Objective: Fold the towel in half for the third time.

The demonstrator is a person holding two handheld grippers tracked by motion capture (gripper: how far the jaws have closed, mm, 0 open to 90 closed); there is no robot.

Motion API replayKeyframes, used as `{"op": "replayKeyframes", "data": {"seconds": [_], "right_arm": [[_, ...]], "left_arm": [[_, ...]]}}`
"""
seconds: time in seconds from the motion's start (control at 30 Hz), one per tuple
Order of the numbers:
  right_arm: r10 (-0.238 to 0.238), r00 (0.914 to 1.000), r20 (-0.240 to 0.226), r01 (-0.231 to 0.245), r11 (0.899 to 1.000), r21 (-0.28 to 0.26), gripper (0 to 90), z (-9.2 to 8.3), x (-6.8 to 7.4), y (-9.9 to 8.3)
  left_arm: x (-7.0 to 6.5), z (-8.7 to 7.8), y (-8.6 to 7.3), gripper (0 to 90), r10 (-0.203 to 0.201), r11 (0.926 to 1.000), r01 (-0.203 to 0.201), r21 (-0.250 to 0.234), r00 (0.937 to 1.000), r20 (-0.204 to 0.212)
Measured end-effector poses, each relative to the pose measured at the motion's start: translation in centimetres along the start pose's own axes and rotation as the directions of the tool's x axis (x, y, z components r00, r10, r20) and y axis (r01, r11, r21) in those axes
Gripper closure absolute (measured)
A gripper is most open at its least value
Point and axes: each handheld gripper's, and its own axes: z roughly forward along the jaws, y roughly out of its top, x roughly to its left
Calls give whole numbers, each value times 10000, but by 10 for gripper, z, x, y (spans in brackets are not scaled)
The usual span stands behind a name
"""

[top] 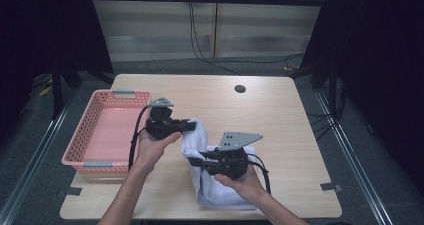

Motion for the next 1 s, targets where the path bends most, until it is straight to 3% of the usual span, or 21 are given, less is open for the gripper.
{"op": "replayKeyframes", "data": {"seconds": [0.3,0.4,0.6,0.83,0.93,1.0], "right_arm": [[377,9930,1119,-369,9993,-88,794,-37,-4,-32],[569,9872,1489,-571,9984,-32,788,-51,-8,-43],[954,9751,2001,-1085,9925,555,772,-74,-16,-74],[1237,9642,2345,-1581,9783,1339,748,-88,-18,-105],[1321,9614,2412,-1748,9707,1652,749,-94,-16,-115],[1445,9582,2470,-1922,9644,1816,744,-98,-15,-120]], "left_arm": [[-19,49,5,778,319,9980,-343,534,9985,445],[-25,70,6,776,179,9972,-225,718,9978,637],[-36,107,-3,771,345,9907,-458,1279,9954,889],[-43,139,-20,740,71,9866,-257,1609,9933,1154],[-46,145,-23,695,95,9874,-317,1551,9898,1418],[-49,147,-23,600,75,9902,-285,1369,9884,1514]]}}
